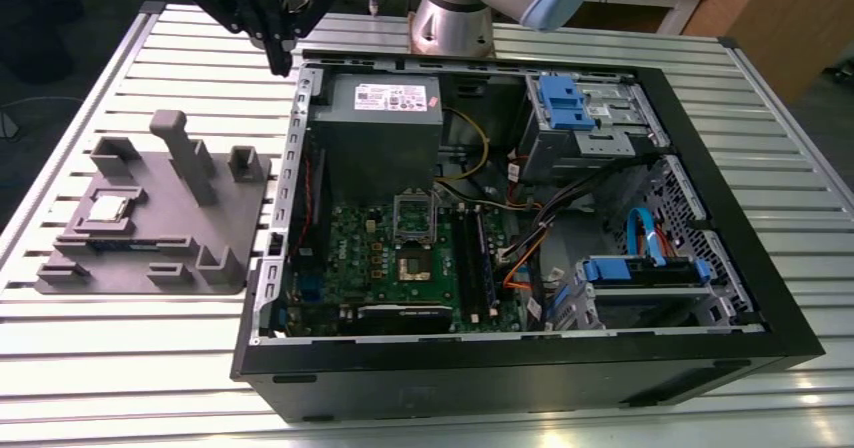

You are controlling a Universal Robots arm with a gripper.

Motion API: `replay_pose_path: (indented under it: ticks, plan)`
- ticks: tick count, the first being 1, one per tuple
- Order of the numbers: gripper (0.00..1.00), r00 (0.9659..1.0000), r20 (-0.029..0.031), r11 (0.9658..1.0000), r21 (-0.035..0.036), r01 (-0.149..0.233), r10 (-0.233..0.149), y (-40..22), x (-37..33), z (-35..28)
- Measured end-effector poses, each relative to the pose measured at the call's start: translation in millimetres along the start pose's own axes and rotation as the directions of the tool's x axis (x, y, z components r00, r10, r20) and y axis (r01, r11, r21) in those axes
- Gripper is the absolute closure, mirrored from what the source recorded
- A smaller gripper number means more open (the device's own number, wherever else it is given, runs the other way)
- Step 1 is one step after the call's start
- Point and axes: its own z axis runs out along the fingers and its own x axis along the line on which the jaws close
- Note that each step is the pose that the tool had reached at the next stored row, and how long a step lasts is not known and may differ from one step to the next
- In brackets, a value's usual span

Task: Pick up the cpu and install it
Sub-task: 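Reach for the cpu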

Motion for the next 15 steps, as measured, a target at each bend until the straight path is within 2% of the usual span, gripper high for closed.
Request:
replay_pose_path:
  ticks: [15]
  plan:
    - [0.90, 1.0000, 0.0000, 1.0000, 0.0001, 0.000, 0.000, -0.3, 4.4, -0.1]
